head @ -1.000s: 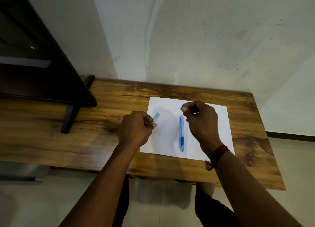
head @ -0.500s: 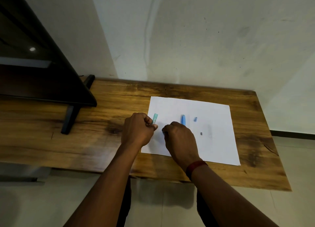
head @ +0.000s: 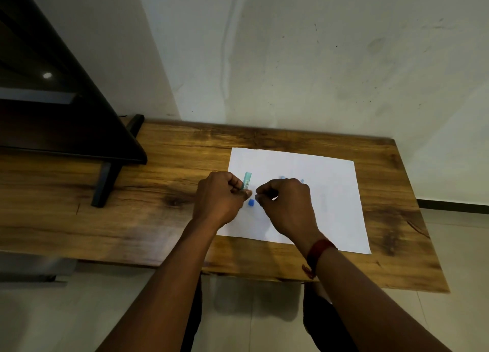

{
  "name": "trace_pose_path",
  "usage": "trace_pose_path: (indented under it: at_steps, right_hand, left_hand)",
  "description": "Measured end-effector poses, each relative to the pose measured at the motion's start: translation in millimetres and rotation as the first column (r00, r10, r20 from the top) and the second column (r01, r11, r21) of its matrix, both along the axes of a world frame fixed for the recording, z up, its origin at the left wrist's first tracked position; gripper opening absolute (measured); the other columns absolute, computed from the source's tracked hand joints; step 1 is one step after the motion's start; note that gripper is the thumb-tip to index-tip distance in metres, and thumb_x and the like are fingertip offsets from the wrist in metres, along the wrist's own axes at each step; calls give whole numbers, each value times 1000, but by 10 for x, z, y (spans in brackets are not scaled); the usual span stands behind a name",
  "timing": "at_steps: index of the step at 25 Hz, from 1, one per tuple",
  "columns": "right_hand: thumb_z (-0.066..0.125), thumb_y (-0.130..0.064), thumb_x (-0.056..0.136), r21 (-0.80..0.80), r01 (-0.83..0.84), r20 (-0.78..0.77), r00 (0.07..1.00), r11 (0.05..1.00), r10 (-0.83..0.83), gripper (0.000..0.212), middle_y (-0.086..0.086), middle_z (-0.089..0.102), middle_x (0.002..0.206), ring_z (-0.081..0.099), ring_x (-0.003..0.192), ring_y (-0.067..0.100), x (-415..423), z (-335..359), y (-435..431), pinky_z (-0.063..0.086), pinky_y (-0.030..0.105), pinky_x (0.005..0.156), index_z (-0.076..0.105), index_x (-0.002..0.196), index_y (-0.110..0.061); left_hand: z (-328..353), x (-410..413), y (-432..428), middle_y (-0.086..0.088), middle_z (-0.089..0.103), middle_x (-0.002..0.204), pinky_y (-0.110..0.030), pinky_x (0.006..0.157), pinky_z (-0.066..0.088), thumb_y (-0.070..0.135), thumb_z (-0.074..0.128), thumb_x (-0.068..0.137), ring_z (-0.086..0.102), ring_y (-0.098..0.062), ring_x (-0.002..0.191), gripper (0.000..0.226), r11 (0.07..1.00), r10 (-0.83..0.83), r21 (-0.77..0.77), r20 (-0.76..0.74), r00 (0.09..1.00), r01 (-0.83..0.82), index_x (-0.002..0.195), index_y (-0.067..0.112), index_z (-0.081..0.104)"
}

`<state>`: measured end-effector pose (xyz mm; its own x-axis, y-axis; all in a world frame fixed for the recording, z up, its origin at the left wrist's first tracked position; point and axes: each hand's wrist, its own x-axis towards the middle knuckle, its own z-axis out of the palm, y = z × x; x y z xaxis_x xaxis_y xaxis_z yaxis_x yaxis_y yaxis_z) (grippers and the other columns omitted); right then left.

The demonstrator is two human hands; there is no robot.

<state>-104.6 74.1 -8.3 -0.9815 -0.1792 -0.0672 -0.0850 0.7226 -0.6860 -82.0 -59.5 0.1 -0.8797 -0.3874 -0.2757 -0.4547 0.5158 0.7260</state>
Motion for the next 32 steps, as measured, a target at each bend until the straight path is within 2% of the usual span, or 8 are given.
trace_pose_path:
  at_steps: [4, 7, 11, 16, 20, 27, 30, 32]
  right_hand:
    - [69, -22, 85, -86, -17, 173, 984, 996, 31, 20, 5, 76, 91, 69, 69, 13, 59, 53, 147, 55, 21, 68, 75, 101, -11]
    - [71, -31, 84, -120, -30, 250, 966, 992, 60, 26, 1, 75, 81, 70, 61, 11, 99, 97, 189, 54, 18, 58, 74, 102, -13]
    - [74, -31, 81, -139, 35, 173, 985, 990, -11, 27, 5, 76, 90, 70, 72, 14, 117, 122, 251, 58, 31, 76, 74, 101, -12]
    - [78, -26, 79, -170, 107, 141, 987, 980, -83, 25, 7, 76, 91, 70, 72, 15, 132, 135, 247, 59, 29, 71, 75, 100, -11]
    - [79, -23, 77, -139, 144, 183, 976, 980, -117, 26, 10, 76, 94, 71, 71, 19, 139, 110, 237, 61, 39, 72, 75, 100, -10]
    - [75, -18, 80, -38, 250, 245, 941, 968, -233, 27, 10, 74, 97, 68, 76, 20, 139, 1, 221, 55, 28, 78, 74, 103, -5]
    - [75, -19, 79, -9, 273, 232, 936, 962, -263, 27, 11, 75, 98, 70, 72, 21, 76, -12, 170, 54, 24, 69, 74, 102, -5]
    - [75, -20, 79, 14, 264, 217, 941, 964, -261, 27, 10, 74, 102, 70, 72, 20, 49, -14, 138, 44, 15, 56, 75, 102, -7]
  left_hand:
    - [88, 3, 119, -8, 73, 100, -30, 60, 57, 23, 80, 75, 69, -22, 96, 19, 992, -8, 125, -32, 999, 12, 81, 13, 65]
    - [150, 11, 185, -6, 73, 95, -37, 65, 61, 20, 80, 74, 71, -20, 89, 17, 982, 12, 191, -23, 1000, -8, 81, 12, 66]
    - [198, 12, 267, -7, 73, 93, -35, 62, 61, 19, 81, 73, 72, -18, 75, 17, 957, 37, 287, 7, 999, -38, 79, 11, 67]
    - [219, 21, 295, 4, 68, 85, -32, 63, 62, 18, 80, 74, 72, -15, 68, 12, 951, 13, 309, 32, 999, -22, 78, 13, 69]
    - [217, 17, 259, -6, 73, 93, -28, 61, 59, 14, 79, 75, 73, -17, 69, 10, 951, -13, 309, 61, 998, -6, 75, 17, 69]
    - [52, -44, 93, -5, 70, 87, -32, 66, 60, 21, 80, 75, 69, -14, 66, 17, 978, 185, 84, 95, 978, -193, 84, 18, 66]
    - [-30, -89, 45, 0, 66, 79, -27, 58, 57, 23, 81, 73, 67, -12, 61, 18, 971, 225, 57, 110, 968, -232, 78, 22, 63]
    - [-76, -108, 47, 2, 64, 76, -24, 54, 54, 24, 81, 73, 66, -11, 60, 19, 971, 227, 49, 123, 966, -234, 75, 24, 62]
